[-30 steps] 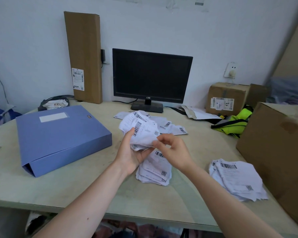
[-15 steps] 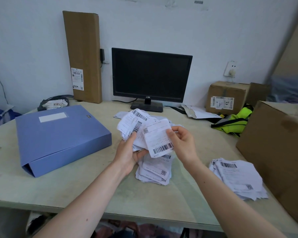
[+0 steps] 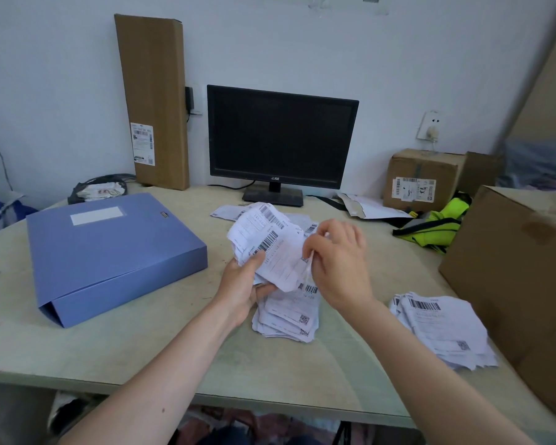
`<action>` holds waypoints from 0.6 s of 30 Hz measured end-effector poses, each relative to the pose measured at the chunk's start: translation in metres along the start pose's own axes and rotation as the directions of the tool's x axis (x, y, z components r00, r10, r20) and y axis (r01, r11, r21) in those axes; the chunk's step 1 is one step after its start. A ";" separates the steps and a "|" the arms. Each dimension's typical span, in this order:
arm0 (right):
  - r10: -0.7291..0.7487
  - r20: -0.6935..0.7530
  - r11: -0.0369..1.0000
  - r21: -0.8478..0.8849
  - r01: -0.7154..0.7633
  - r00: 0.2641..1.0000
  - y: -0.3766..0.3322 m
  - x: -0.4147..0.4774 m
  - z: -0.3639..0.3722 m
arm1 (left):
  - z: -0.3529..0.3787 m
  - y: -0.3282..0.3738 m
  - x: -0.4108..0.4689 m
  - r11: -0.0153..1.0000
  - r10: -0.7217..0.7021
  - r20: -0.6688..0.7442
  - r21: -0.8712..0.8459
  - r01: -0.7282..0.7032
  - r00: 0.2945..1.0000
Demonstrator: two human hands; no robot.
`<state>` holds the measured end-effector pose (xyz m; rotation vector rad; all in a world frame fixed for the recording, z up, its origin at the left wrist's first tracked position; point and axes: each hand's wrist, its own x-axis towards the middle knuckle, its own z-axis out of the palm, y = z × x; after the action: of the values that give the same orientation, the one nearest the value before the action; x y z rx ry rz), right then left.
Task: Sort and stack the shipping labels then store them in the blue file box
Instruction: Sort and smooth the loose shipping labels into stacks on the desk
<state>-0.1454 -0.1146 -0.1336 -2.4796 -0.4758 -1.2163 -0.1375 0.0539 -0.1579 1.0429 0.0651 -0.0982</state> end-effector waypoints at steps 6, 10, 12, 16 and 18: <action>-0.027 0.065 1.000 0.014 0.026 0.998 -0.015 -0.006 0.015 | 0.005 -0.004 -0.003 0.997 0.004 0.065 0.078 -0.010 0.998; 0.541 0.251 0.718 0.359 -0.596 0.803 -0.021 -0.006 0.012 | 0.001 -0.006 0.002 0.994 0.071 0.038 0.077 -0.074 0.997; 0.656 0.427 0.389 0.515 -0.764 0.622 -0.019 -0.002 0.009 | 0.000 -0.006 0.004 0.991 0.106 0.029 0.077 -0.108 0.994; 0.688 0.464 0.248 0.573 -0.781 0.559 -0.010 -0.005 0.010 | -0.002 -0.007 0.005 0.983 0.158 0.017 0.086 -0.159 0.987; 0.694 0.379 0.336 0.581 -0.741 0.612 -0.008 -0.005 0.009 | -0.004 -0.007 0.006 0.980 0.173 -0.002 0.104 -0.172 0.985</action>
<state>-0.1457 -0.1044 -0.1417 -1.6762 0.1851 -0.4216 -0.1329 0.0536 -0.1667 1.1485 -0.0205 0.0622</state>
